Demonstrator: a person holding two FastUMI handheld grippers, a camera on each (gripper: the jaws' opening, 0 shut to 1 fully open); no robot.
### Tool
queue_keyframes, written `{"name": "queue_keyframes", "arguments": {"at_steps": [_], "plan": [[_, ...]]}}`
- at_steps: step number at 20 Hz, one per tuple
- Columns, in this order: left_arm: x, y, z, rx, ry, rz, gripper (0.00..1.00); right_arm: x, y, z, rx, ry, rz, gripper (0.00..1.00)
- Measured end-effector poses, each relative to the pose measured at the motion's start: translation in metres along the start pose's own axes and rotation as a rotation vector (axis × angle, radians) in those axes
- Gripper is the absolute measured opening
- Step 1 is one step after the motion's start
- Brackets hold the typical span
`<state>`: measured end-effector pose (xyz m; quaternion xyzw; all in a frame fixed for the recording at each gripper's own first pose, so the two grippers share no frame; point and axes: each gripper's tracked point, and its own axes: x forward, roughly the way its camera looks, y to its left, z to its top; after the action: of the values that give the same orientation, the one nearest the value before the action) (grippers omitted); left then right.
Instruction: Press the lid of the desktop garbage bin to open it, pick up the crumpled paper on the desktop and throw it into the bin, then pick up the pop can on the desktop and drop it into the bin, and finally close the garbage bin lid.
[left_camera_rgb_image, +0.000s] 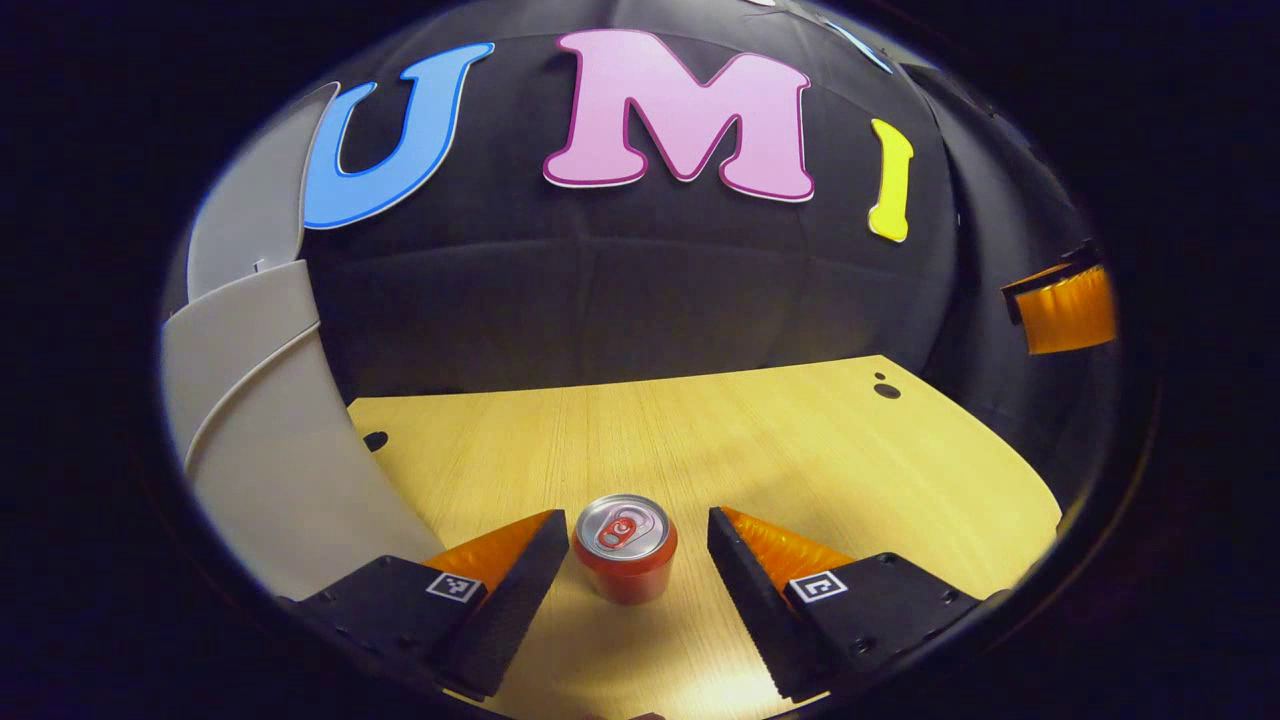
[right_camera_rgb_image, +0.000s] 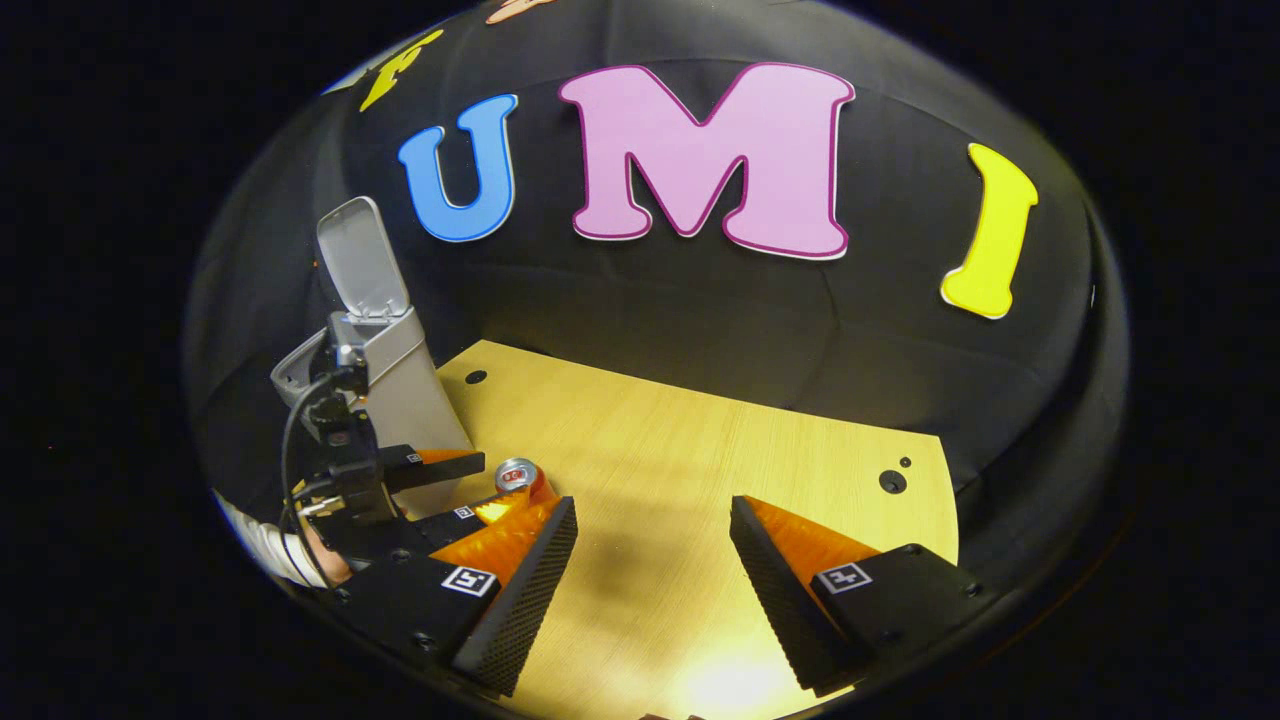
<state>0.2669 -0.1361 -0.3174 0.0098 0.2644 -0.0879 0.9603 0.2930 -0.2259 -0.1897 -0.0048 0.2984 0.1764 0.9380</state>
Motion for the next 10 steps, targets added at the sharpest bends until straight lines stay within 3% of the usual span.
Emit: {"name": "queue_keyframes", "arguments": {"at_steps": [8,10], "plan": [[0.051,0.0,-0.038,-0.014,0.084,-0.03,0.96,-0.003,-0.012,-0.015,-0.011,0.047,-0.021,0.99],[0.049,-0.005,-0.036,-0.015,0.077,-0.062,0.89,-0.004,-0.014,-0.019,-0.013,0.053,-0.023,0.99]]}}
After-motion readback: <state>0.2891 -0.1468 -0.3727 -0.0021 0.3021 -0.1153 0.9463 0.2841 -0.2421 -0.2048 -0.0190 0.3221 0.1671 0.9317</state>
